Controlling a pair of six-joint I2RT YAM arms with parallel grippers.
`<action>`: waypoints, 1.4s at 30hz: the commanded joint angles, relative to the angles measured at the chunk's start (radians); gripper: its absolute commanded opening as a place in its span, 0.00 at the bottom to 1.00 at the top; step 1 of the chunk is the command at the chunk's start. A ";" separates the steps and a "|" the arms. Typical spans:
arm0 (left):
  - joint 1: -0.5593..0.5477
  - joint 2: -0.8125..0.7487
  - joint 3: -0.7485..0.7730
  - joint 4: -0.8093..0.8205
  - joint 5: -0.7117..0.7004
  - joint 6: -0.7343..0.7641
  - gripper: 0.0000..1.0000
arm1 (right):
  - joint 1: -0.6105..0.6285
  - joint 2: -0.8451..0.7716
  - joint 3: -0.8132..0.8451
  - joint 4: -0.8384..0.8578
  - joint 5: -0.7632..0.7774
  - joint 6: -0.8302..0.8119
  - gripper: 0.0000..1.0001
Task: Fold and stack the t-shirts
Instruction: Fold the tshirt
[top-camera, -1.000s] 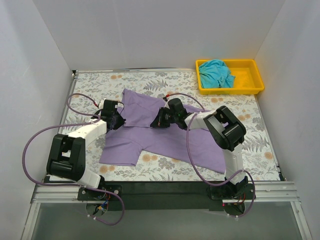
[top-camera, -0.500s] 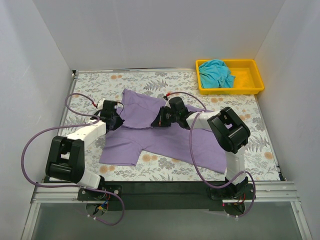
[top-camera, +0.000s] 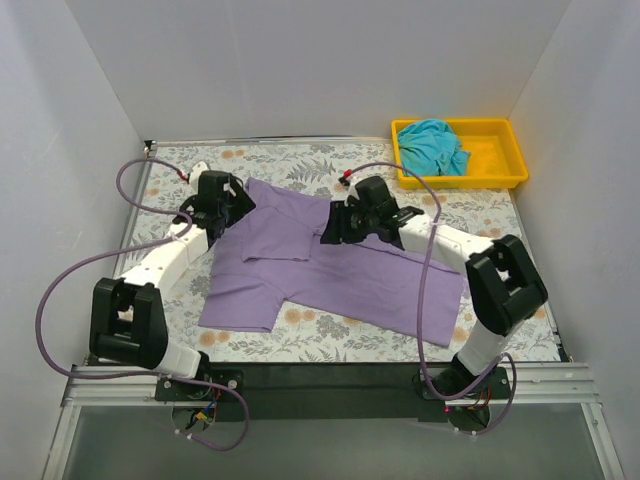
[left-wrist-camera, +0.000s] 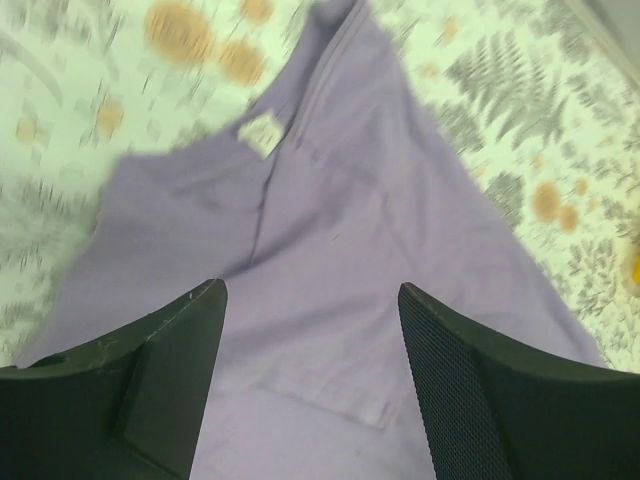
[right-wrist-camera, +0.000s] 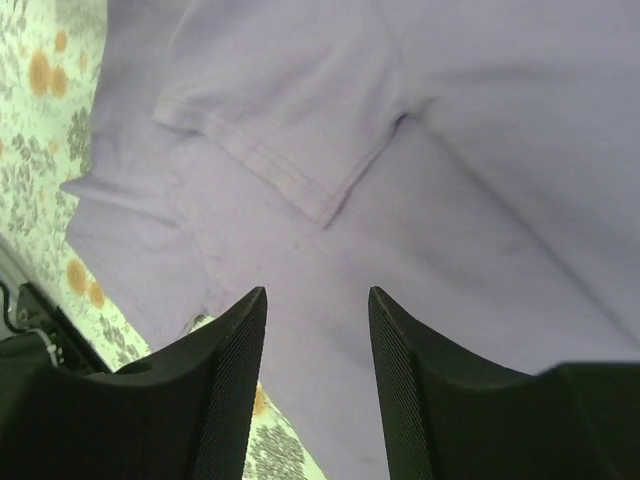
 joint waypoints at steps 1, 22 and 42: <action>0.001 0.093 0.136 0.048 -0.042 0.130 0.65 | -0.071 -0.118 0.007 -0.133 0.102 -0.131 0.45; 0.119 0.727 0.647 0.136 0.281 0.399 0.46 | -0.749 -0.343 -0.174 -0.199 0.101 -0.151 0.50; 0.121 0.802 0.678 0.159 0.284 0.417 0.35 | -0.829 -0.284 -0.217 -0.162 0.206 -0.162 0.49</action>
